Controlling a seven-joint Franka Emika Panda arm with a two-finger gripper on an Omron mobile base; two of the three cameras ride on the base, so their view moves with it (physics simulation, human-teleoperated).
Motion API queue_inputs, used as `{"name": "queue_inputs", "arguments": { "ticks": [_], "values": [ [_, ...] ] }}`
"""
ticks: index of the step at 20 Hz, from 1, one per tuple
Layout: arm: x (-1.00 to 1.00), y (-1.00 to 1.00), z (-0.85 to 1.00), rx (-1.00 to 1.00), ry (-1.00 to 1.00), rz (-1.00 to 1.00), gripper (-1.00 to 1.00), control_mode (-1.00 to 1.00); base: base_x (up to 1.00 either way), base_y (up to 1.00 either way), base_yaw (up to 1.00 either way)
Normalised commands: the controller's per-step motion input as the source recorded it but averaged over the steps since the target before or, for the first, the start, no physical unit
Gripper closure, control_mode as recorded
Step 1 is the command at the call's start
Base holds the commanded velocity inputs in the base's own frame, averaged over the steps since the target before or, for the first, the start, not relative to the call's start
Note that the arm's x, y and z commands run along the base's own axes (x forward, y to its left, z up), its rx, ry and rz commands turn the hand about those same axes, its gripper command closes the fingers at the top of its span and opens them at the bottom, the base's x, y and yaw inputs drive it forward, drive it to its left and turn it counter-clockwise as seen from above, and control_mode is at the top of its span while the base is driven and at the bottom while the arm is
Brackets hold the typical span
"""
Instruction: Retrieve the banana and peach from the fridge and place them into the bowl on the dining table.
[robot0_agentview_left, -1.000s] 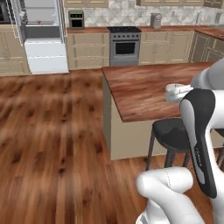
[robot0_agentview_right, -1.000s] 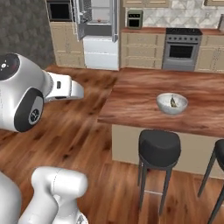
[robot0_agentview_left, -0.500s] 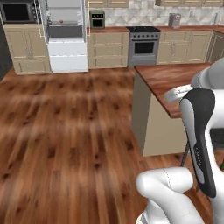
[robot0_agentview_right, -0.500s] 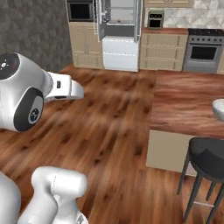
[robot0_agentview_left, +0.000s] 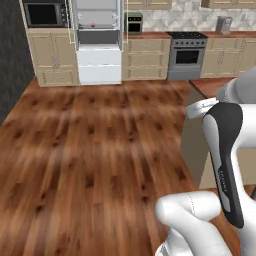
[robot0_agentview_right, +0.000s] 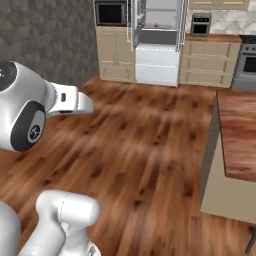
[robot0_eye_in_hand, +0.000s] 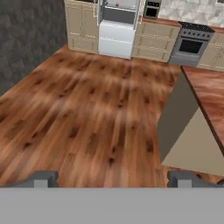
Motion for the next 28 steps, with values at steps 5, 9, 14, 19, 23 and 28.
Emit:
{"name": "queue_inputs", "arguments": {
  "ticks": [5, 9, 14, 19, 23, 28],
  "values": [
    [0.00, 0.00, 0.00, 0.00, 0.00, 0.00, -1.00, 1.00, 1.00, 0.22, 0.05],
    [0.00, 0.00, 0.00, 0.00, 0.00, 0.00, -1.00, 1.00, 1.00, 0.01, 0.00],
    [0.00, 0.00, 0.00, 0.00, 0.00, 0.00, -1.00, 1.00, 1.00, 0.02, 0.00],
    [0.00, 0.00, 0.00, 0.00, 0.00, 0.00, -1.00, 1.00, 1.00, 0.34, 0.00],
    [0.00, 0.00, 0.00, 0.00, 0.00, 0.00, -1.00, 1.00, 1.00, 0.46, -0.02],
    [0.00, 0.00, 0.00, 0.00, 0.00, 0.00, -1.00, 1.00, 1.00, 0.47, -0.05]
  ]
}}
